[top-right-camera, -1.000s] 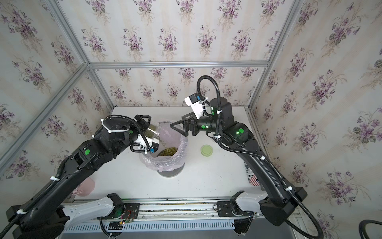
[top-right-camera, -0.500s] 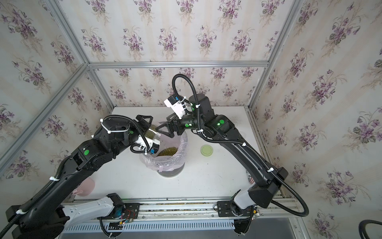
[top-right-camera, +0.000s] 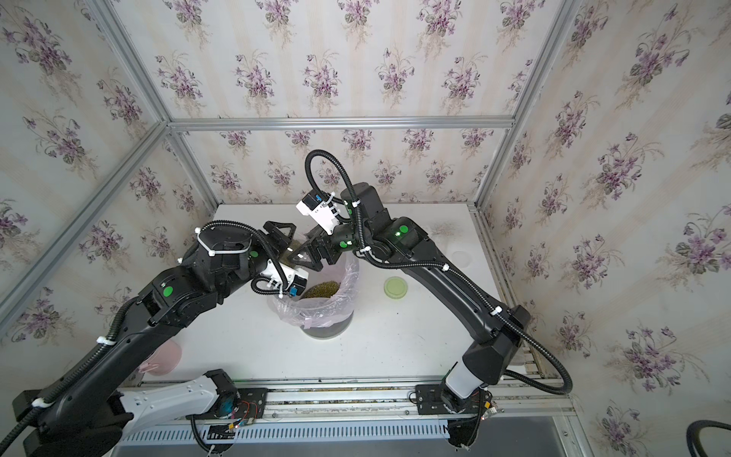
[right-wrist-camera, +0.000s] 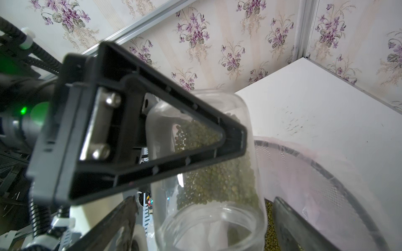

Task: Empty moldy mung beans from jars
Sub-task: Pour the moldy mung beans from the jar into the trash bin.

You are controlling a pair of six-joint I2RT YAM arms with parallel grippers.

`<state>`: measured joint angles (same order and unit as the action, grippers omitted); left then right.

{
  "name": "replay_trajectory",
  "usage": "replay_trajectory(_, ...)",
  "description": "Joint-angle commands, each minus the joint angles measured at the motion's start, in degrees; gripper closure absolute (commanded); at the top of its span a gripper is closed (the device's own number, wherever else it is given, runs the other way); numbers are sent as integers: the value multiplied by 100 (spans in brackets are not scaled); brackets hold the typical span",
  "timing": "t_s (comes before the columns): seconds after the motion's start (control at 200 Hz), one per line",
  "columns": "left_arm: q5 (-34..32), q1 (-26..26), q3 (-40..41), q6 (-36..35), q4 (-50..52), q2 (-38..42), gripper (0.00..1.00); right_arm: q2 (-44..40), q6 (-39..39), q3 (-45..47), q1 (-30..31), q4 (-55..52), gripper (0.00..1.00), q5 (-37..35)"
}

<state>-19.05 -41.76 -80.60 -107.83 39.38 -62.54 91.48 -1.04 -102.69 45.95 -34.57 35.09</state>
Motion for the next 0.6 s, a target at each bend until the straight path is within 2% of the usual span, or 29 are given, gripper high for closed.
replay_trajectory(0.0, 25, -16, -26, -344, -397, 6, 100, 113, 167, -149, 8, 77, 6, 45)
replay_trajectory(0.24, -18, -38, -19, -344, -398, 14, 100, 355, 183, -333, 85, 133, 6, 148)
replay_trajectory(0.595, -20, -52, -58, -320, -397, -19, 100, 458, 126, -54, 177, 493, 6, 347)
